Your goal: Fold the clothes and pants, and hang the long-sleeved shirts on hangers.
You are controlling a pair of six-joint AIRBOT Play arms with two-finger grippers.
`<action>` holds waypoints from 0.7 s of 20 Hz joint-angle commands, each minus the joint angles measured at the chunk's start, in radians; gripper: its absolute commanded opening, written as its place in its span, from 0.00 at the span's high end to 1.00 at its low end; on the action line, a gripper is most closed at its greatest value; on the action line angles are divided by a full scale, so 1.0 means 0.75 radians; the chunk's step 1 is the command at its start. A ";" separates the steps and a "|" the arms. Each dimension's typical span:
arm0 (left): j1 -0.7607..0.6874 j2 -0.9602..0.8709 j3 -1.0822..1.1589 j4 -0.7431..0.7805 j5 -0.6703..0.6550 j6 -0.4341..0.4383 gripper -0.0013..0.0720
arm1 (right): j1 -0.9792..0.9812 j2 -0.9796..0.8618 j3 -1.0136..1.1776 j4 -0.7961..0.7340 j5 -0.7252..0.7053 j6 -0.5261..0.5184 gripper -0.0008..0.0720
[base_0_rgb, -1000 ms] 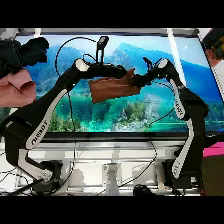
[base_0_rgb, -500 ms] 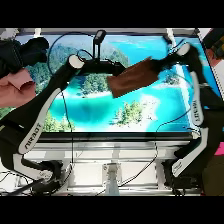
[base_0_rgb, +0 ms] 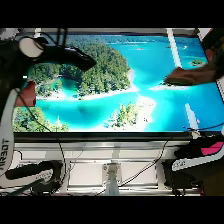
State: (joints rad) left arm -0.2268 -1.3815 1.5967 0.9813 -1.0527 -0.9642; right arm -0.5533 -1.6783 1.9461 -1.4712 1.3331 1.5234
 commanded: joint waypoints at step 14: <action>0.156 0.156 0.001 0.158 -0.259 -0.082 0.29 | -0.510 0.217 -0.120 -0.173 0.676 0.148 0.21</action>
State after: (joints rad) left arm -0.1116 -1.2663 1.5967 1.0985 -1.2343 -1.0248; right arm -0.8936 -1.5425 1.8721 -1.6733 1.8145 1.6241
